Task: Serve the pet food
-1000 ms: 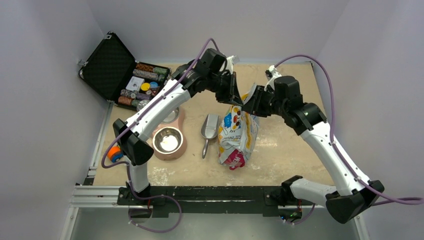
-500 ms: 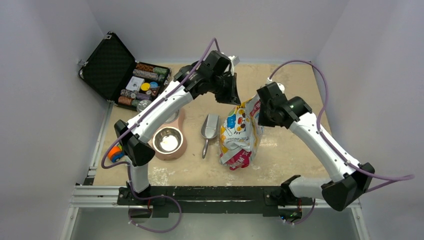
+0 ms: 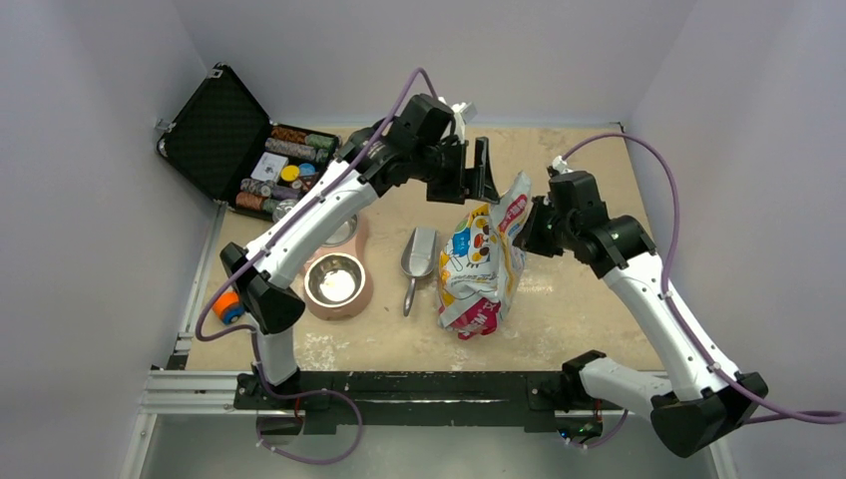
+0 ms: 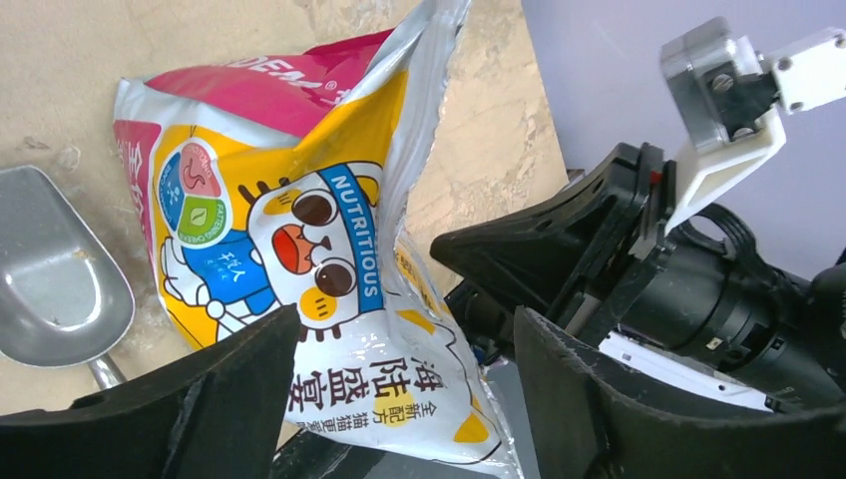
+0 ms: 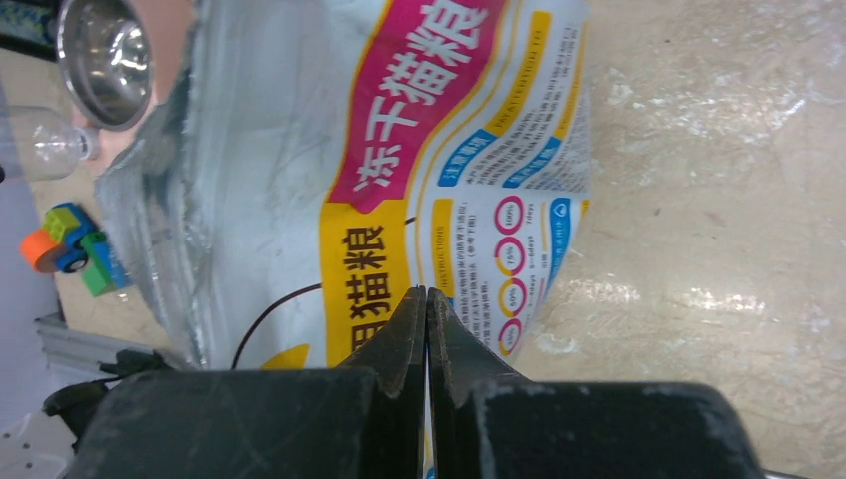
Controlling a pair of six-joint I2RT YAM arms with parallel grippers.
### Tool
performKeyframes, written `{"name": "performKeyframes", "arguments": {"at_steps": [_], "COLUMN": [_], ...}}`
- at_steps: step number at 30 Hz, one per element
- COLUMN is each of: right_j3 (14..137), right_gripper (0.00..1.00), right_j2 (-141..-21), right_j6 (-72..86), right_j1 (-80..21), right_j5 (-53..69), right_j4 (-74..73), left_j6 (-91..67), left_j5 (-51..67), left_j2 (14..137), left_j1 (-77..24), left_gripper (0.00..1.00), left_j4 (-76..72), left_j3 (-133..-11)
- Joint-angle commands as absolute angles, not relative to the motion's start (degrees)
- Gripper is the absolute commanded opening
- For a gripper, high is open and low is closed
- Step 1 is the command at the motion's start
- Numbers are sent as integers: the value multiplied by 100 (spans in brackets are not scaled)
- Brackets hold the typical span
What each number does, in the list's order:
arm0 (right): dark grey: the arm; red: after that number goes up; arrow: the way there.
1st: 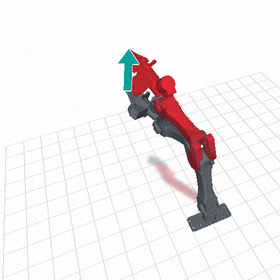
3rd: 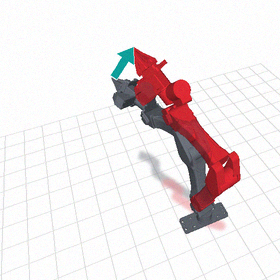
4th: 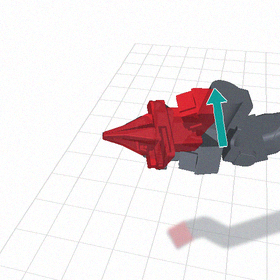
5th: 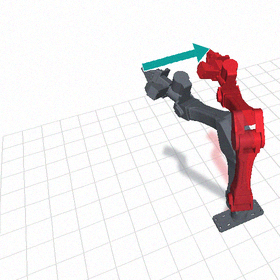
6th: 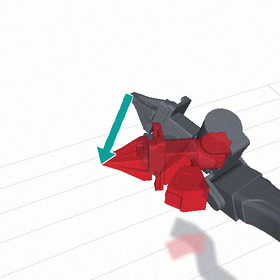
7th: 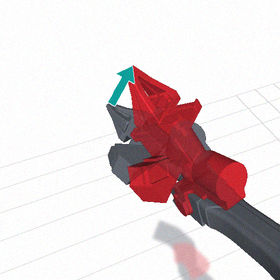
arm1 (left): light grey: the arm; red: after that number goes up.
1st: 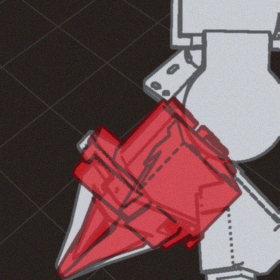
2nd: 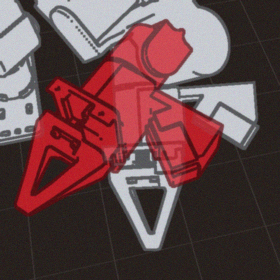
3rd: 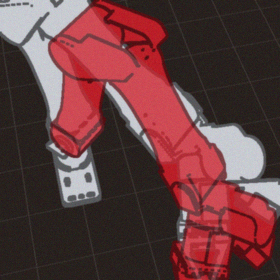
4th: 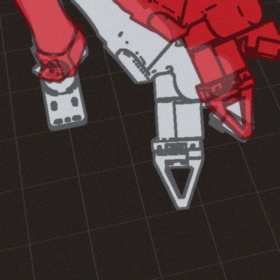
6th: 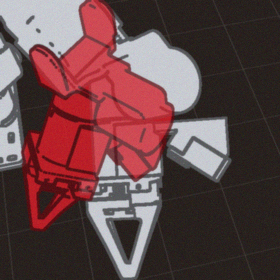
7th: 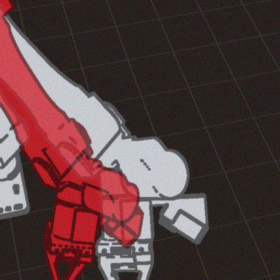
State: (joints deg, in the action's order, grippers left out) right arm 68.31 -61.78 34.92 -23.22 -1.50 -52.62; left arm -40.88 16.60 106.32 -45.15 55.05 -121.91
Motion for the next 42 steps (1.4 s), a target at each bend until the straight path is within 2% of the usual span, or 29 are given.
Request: {"name": "performKeyframes", "arguments": {"at_steps": [1, 5, 12, 20, 27, 29, 33, 36, 42], "right_j3": [6902, 6982, 7021, 7052, 7179, 7212, 7240, 7224, 6960], "right_gripper": [0, 0, 0, 0, 0, 0, 7, 17, 33], "right_j2": [-6091, -6031, -5962, -5950, -5929, -5906, -5846, -5750, -5188], "right_j6": [3504, 3463, 3463, 3438, 3393, 3368, 3325, 3307, 3507], "right_j1": [-2320, -2320, -2315, -2316, -2320, -2315, -2320, -2291, -1574], "right_j5": [511, 452, 468, 441, 448, 476, 573, 696, 1359], "right_j4": [-4765, -4764, -4777, -4798, -4874, -4894, -4932, -4977, -4897], "left_j6": [-4028, -3965, -4076, -4172, -4188, -4163, -4140, -4228, -4959], "left_j5": [1588, 1545, 1802, 2247, 2358, 2407, 2803, 3371, 4264], "left_j2": [10824, 11030, 11171, 11320, 11428, 11459, 11485, 11126, 10434], "left_j1": [-4567, -4610, -4634, -4632, -4632, -4633, -4624, -4615, -4499], "left_gripper": [82, 69, 62, 43, 39, 32, 15, 2, 0], "left_j4": [5672, 5828, 5782, 5741, 5740, 5740, 5494, 4221, 1727], "left_j3": [-12840, -12946, -12739, -12713, -12760, -12784, -12788, -12203, -10831]}}
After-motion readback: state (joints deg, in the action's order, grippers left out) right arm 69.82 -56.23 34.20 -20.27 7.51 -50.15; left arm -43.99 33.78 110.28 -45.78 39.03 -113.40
